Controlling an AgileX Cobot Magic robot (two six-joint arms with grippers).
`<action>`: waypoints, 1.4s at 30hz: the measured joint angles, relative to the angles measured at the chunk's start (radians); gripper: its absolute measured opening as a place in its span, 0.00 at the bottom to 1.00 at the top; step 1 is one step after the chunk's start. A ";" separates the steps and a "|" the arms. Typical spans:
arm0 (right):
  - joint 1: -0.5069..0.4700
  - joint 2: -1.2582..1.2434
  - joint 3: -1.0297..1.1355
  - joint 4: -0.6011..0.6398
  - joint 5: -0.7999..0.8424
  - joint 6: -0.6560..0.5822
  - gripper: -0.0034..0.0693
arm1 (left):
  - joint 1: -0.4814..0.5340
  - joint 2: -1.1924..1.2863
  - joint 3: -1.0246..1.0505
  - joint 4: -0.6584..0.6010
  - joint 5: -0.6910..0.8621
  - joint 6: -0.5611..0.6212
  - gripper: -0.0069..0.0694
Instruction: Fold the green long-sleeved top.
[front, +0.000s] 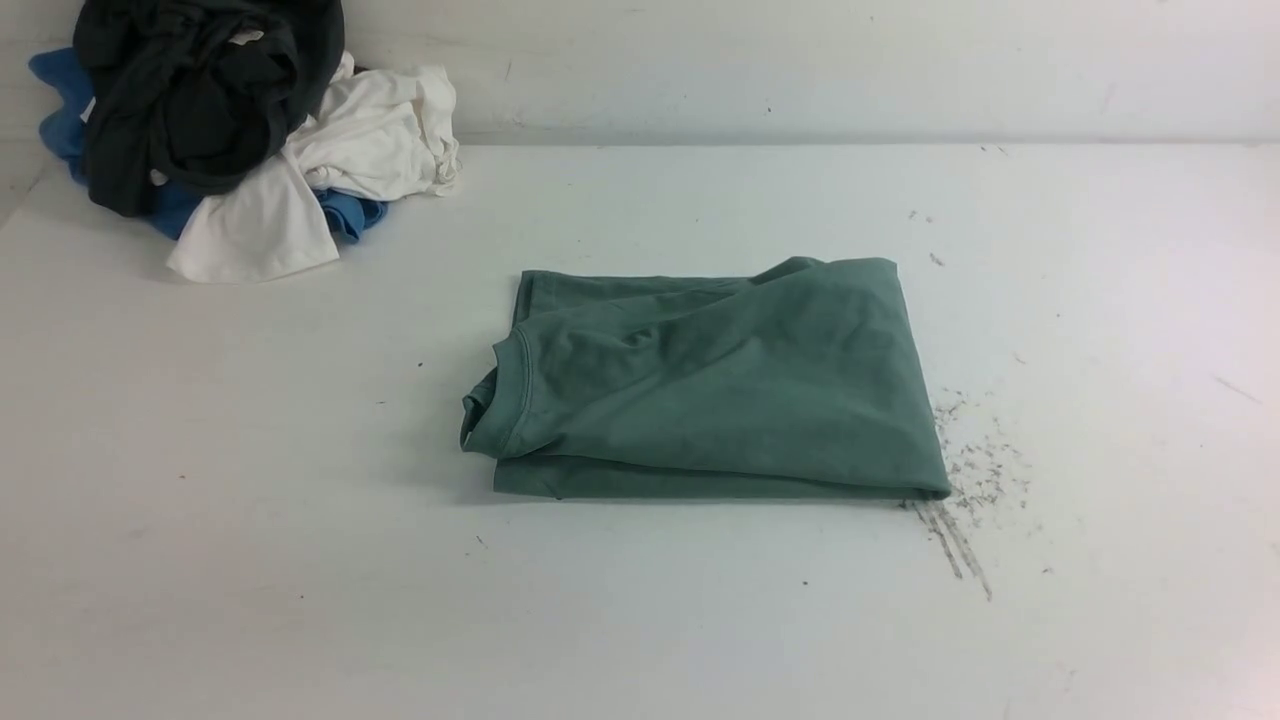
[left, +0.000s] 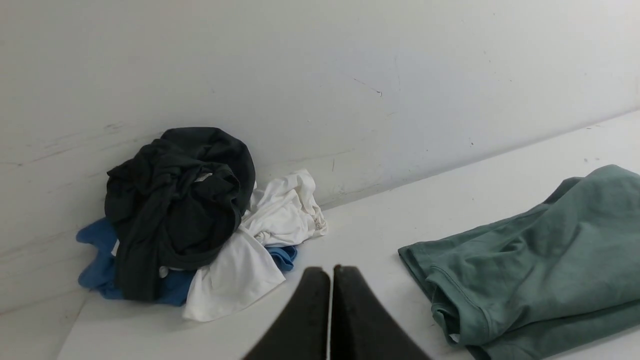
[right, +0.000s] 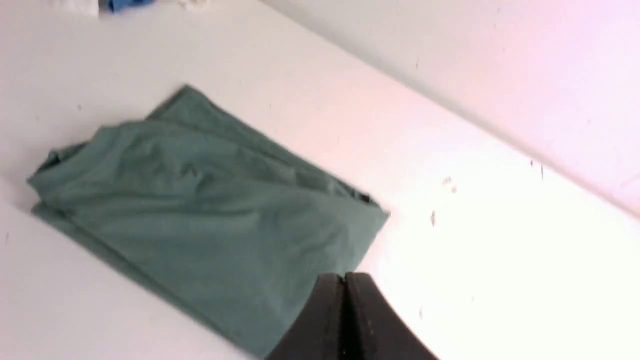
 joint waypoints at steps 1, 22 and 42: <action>0.000 -0.044 0.077 0.000 -0.035 0.011 0.03 | 0.000 0.000 0.000 0.000 0.000 0.000 0.08; 0.029 -0.514 1.199 0.281 -1.095 0.097 0.03 | 0.000 0.000 0.000 0.000 0.000 0.000 0.08; -0.097 -0.961 1.567 0.184 -1.086 0.097 0.03 | 0.000 0.000 0.000 0.000 0.000 0.000 0.08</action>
